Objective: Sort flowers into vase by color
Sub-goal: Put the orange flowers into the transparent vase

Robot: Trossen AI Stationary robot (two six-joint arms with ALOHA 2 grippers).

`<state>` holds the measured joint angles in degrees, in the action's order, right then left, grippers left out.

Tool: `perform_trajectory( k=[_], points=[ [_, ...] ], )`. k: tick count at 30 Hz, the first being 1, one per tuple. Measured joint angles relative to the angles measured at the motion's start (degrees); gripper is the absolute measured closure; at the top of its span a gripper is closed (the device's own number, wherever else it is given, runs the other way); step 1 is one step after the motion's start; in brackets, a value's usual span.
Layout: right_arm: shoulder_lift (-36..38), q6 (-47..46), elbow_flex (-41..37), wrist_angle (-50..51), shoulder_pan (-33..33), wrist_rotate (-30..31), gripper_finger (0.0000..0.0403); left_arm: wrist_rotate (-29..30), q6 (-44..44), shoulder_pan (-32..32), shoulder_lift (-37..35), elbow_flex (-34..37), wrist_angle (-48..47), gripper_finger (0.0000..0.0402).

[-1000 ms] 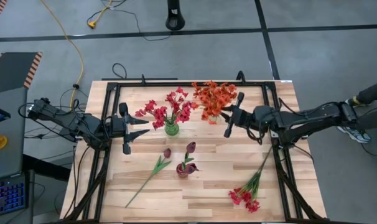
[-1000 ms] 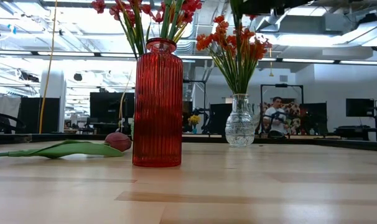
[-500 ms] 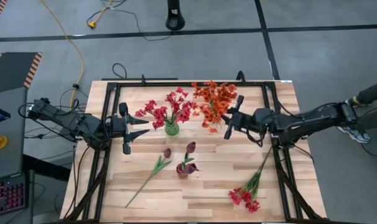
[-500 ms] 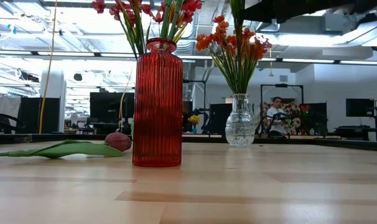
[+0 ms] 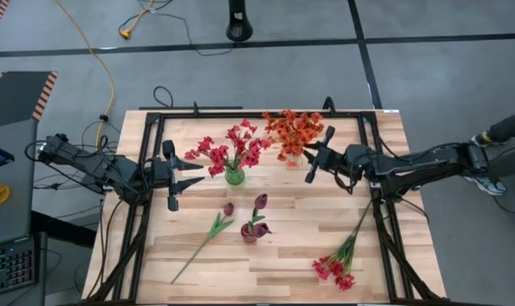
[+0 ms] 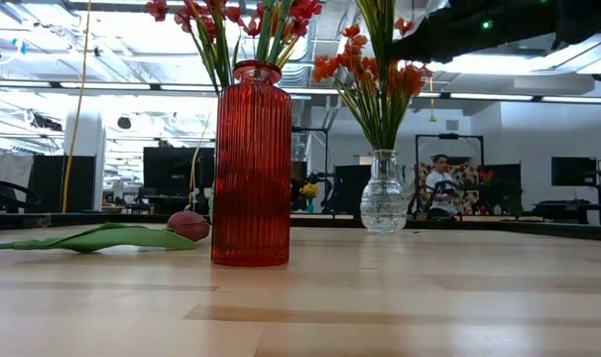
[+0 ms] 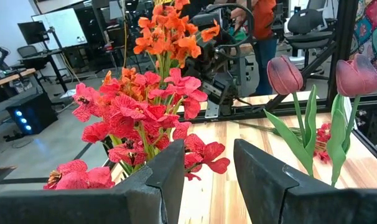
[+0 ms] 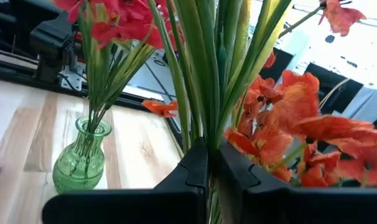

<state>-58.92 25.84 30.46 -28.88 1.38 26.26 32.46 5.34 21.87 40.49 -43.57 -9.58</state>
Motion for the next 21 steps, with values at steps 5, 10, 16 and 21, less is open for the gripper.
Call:
perform_trajectory(
  k=[5, 10, 16, 21],
  points=[
    [0.0, -3.4, 0.0, 0.2, 1.1, 0.5, 0.0361, -0.1, 0.0, 0.0, 0.0, 0.0, 0.0, 0.0274],
    [0.0, -5.8, 0.0, 2.2, 2.1, 0.7, 0.0361, -0.1, 0.0, 0.0, 0.0, 0.0, 0.0, 0.0274],
    [0.0, -11.8, 0.0, 6.8, 3.9, 0.7, 0.0361, -0.1, 0.0, 0.0, 0.0, 0.0, 0.0, 0.0274],
    [0.0, -16.4, 0.0, 8.5, 5.1, 0.8, 0.0361, -0.1, 0.0, 0.0, 0.0, 0.0, 0.0, 0.0274]
  ],
)
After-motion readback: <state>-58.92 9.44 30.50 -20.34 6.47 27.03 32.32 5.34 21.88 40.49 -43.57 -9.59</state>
